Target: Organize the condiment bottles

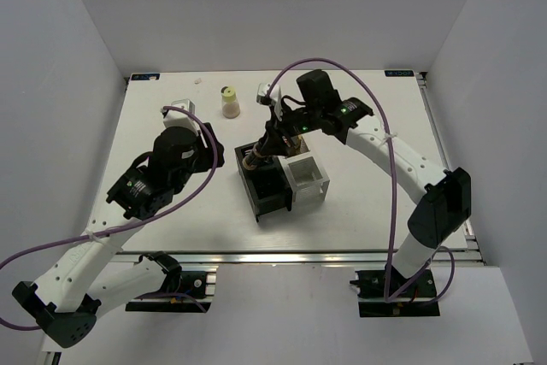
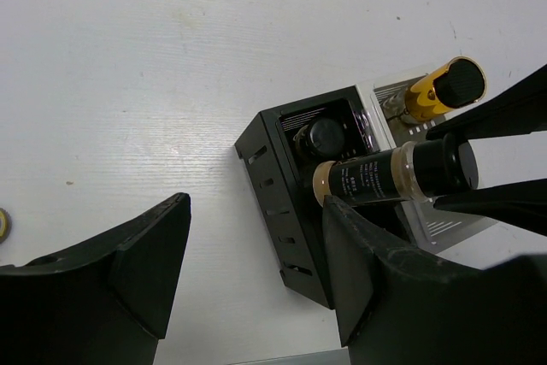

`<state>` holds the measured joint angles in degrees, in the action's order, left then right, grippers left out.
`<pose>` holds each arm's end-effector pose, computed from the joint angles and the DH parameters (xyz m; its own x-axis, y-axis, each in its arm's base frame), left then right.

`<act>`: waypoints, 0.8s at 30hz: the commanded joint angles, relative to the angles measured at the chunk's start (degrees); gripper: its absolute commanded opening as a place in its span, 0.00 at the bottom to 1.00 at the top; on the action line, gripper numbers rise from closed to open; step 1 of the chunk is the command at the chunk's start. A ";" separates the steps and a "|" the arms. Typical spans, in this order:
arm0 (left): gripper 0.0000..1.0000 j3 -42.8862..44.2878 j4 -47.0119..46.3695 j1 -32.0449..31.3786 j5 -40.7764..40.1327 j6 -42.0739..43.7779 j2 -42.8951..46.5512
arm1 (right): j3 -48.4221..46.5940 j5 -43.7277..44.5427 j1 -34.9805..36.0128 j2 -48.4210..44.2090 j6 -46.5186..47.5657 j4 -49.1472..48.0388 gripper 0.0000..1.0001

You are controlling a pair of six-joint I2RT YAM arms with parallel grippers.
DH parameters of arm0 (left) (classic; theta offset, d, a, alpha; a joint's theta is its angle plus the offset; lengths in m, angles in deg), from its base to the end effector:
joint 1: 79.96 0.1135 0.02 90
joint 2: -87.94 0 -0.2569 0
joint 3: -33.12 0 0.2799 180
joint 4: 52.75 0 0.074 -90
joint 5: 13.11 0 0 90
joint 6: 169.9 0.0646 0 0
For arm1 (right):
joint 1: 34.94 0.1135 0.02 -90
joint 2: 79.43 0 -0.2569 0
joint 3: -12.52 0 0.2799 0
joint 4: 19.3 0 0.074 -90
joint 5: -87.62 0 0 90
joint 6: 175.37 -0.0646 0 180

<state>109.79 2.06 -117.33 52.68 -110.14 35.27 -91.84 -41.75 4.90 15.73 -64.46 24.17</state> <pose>0.2021 -0.1210 0.3635 -0.4895 -0.2041 -0.8478 0.0314 0.9675 -0.2511 0.2976 0.3017 0.3443 -0.0835 -0.4290 -0.8994 -0.9929 0.1120 0.0387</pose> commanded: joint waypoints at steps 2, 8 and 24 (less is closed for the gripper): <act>0.73 -0.48 -0.25 0.01 -0.84 -0.43 0.55 | -2.94 0.00 0.24 0.91 -0.60 -2.35 0.00; 0.73 -0.57 -0.25 -0.08 -1.11 -0.35 0.46 | -3.02 0.09 0.24 2.31 -0.25 -2.35 0.00; 0.73 -0.57 -0.07 -0.08 -1.46 -0.26 0.63 | -3.55 3.60 0.24 4.86 1.33 -1.65 0.00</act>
<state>109.59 2.06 -117.33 52.20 -110.35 35.25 -93.05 -39.15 4.90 20.32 -63.94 24.13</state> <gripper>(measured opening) 0.733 0.512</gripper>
